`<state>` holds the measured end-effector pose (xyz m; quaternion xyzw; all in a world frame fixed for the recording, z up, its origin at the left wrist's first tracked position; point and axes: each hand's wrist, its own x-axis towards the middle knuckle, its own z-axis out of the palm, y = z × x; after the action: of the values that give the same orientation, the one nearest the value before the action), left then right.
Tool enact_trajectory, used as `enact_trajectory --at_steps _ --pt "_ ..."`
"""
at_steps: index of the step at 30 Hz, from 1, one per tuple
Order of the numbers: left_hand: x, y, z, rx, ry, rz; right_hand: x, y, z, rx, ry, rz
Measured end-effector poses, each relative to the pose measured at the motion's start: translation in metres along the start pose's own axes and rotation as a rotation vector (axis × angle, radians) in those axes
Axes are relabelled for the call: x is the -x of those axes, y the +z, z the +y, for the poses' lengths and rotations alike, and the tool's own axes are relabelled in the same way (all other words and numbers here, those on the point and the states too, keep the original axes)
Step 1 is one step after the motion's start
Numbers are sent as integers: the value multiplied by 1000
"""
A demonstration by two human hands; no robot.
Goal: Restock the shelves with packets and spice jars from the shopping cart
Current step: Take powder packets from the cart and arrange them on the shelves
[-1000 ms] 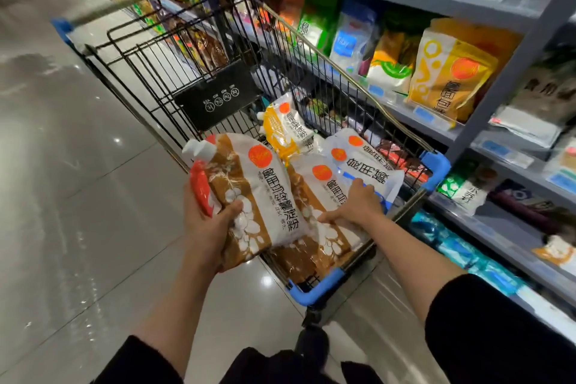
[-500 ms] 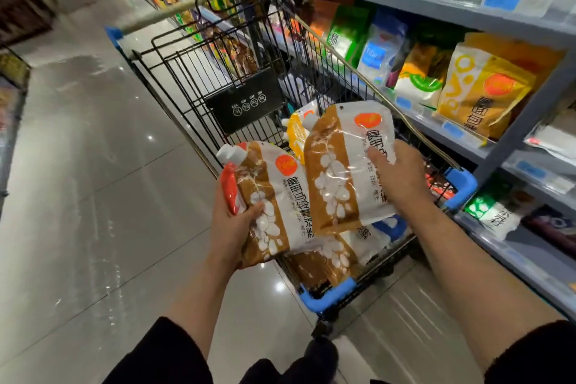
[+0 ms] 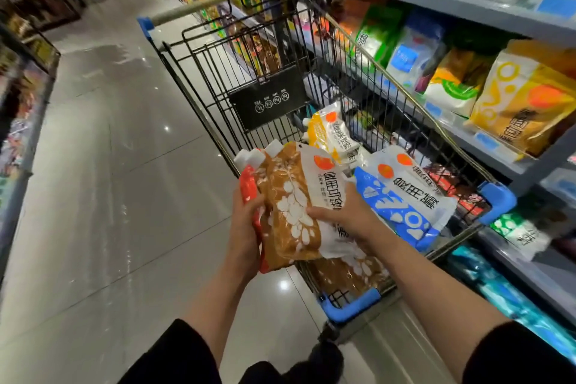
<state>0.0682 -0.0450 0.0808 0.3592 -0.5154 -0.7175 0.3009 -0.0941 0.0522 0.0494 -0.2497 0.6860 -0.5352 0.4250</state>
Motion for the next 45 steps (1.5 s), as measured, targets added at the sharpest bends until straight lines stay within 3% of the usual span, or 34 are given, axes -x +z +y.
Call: enact_trajectory --at_steps 10,17,19,22,25,27,32,39,42,45 --pt "-4 7 0 -270 -86 9 13 0 6 -40 -133 22" --pt "-14 11 -4 -266 -164 76 19 -1 8 1 -101 34" --pt "-14 10 -4 -236 -171 86 16 -10 11 -1 -24 134" --pt "-8 8 -1 -182 -133 113 6 -38 32 282 134 368" --pt "-5 5 8 -186 -43 171 3 -47 49 736 271 248" --pt "-6 1 13 -170 -2 206 3 -40 49 847 318 207" --pt "-6 -5 20 -143 -4 220 2 -37 50 650 389 160" --pt "-6 -4 20 -128 5 164 13 -44 27 429 62 254" --pt "-7 -2 29 -104 53 75 23 -58 5 341 -14 227" --pt "-13 6 43 -49 94 -69 41 -80 -16 85 -14 267"
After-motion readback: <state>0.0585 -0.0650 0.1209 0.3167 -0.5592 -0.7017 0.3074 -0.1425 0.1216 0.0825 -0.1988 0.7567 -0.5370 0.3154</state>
